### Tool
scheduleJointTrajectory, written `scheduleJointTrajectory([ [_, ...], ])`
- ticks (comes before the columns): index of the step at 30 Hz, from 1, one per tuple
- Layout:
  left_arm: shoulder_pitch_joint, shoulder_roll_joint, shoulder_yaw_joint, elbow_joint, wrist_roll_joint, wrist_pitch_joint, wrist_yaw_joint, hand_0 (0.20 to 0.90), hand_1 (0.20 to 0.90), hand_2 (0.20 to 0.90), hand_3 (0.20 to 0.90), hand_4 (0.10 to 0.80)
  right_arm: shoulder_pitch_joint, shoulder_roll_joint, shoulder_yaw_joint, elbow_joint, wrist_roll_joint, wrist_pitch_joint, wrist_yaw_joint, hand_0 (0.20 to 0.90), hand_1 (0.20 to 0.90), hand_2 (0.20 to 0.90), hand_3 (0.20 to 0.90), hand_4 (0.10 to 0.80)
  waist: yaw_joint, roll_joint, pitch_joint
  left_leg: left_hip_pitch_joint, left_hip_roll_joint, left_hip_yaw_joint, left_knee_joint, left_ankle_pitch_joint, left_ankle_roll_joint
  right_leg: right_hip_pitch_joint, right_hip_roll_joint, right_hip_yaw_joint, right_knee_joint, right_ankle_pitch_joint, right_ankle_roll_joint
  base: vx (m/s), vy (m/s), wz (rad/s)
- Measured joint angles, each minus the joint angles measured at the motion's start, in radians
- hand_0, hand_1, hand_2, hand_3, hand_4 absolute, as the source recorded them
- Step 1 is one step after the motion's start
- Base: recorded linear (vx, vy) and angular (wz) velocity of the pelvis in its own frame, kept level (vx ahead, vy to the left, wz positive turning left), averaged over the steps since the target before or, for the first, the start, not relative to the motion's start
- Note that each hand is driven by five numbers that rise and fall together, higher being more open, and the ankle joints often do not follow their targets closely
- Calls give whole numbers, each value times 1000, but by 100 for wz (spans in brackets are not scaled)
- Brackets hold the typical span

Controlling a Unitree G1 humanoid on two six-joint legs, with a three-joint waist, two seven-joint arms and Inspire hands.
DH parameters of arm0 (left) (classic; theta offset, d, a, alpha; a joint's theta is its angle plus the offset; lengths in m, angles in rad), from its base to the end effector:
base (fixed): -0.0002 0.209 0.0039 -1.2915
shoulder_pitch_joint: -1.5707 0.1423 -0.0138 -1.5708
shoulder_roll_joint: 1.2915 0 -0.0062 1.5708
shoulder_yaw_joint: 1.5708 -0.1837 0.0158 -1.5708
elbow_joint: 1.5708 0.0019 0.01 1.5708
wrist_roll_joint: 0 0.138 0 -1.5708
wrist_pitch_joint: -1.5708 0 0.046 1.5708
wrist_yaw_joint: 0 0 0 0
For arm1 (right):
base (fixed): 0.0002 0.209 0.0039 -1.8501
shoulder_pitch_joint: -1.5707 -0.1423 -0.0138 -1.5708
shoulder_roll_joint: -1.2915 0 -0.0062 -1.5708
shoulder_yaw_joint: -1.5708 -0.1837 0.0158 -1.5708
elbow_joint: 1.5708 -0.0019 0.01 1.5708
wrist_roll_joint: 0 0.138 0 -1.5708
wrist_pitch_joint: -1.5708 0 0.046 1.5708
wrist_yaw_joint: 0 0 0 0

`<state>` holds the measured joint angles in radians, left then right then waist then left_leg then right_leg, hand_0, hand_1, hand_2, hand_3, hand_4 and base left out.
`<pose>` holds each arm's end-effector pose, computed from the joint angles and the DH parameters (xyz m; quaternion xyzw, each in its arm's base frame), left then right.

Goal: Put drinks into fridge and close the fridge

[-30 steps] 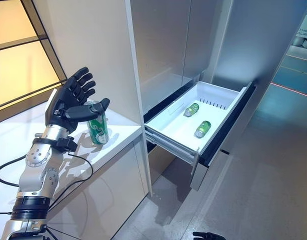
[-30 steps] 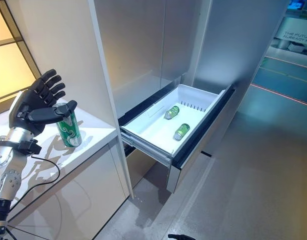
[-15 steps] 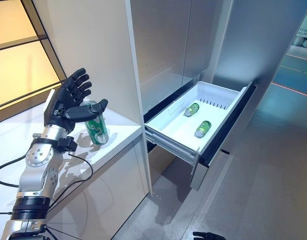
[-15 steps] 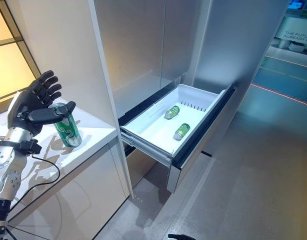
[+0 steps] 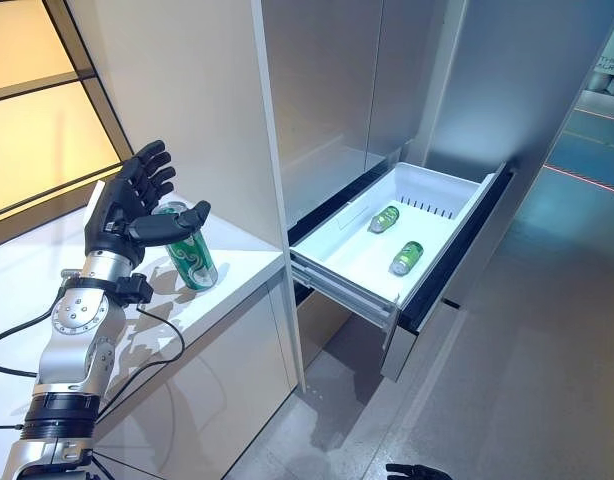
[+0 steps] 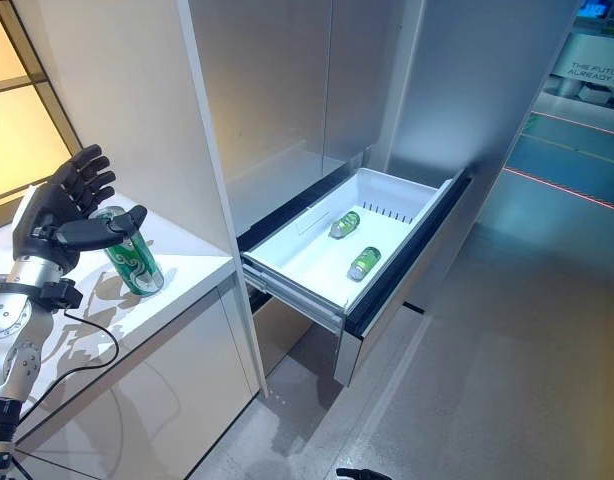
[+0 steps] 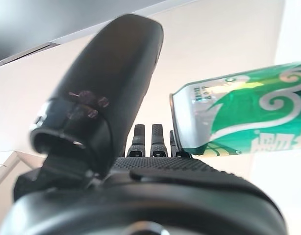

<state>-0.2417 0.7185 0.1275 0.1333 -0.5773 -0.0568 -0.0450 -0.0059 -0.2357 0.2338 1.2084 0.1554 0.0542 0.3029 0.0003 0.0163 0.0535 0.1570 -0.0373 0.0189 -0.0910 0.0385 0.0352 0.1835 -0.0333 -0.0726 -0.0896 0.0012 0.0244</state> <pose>0.2399 0.2942 0.1455 0.0602 -0.1295 0.0408 0.9889 0.0739 -0.2164 -0.1168 -0.0086 0.5998 0.1032 0.7934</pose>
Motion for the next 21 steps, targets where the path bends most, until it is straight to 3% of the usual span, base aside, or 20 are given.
scheduleJointTrajectory([
  [21,5,-3,-4,65,-1,15,20,900,900,900,900,800,0,0,-4,1,0,0,0,900,900,900,900,800,-2,1,1,2,0,0,0,0,0,2,0,0,0,0,0,0,0,0],
])
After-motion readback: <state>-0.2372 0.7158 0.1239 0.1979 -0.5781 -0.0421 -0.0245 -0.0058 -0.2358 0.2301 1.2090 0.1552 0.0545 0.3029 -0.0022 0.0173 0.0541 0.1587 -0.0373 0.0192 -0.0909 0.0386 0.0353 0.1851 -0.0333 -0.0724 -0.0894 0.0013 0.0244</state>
